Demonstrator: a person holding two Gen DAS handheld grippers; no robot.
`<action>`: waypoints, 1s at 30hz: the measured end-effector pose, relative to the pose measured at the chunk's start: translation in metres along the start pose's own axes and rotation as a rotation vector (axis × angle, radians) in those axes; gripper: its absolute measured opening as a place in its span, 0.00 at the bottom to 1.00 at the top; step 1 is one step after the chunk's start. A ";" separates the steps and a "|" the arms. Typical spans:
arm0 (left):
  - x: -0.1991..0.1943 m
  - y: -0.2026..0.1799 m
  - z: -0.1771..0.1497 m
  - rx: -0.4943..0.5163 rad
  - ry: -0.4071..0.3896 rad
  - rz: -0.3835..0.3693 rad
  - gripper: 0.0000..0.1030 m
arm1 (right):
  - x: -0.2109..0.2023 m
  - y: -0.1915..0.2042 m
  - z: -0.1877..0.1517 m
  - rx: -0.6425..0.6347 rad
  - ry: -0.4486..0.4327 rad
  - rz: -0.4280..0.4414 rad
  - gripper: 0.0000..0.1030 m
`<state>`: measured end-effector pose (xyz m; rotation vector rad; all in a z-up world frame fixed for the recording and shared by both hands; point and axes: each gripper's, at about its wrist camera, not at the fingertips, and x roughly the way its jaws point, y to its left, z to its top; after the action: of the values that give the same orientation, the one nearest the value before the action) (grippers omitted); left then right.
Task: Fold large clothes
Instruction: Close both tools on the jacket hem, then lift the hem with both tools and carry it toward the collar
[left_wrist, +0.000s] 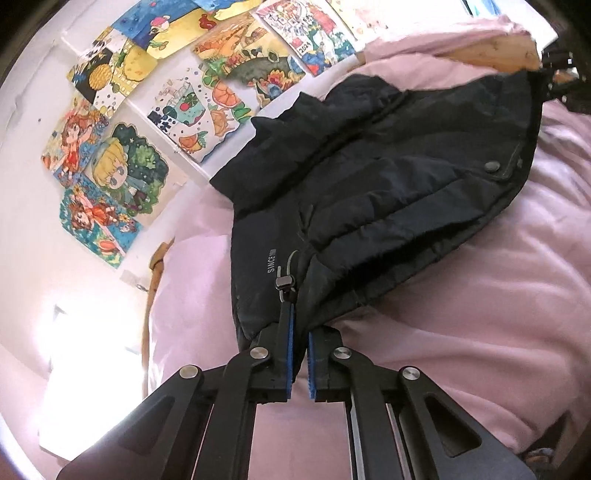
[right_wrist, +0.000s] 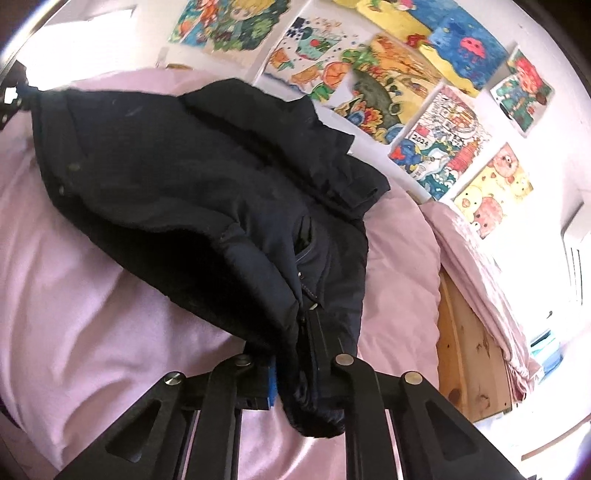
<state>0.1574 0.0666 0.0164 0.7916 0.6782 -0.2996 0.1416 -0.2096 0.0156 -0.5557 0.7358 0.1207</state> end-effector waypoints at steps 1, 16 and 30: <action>-0.006 0.002 0.000 -0.008 -0.006 -0.017 0.04 | -0.006 -0.003 0.000 0.012 0.002 0.015 0.07; -0.125 0.011 -0.007 -0.057 -0.095 -0.137 0.03 | -0.120 -0.013 -0.018 0.021 0.007 0.133 0.06; -0.134 0.012 0.012 -0.098 -0.097 -0.181 0.03 | -0.132 -0.019 -0.016 0.040 0.003 0.180 0.06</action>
<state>0.0676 0.0663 0.1177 0.6189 0.6695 -0.4625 0.0398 -0.2227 0.1025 -0.4514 0.7887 0.2719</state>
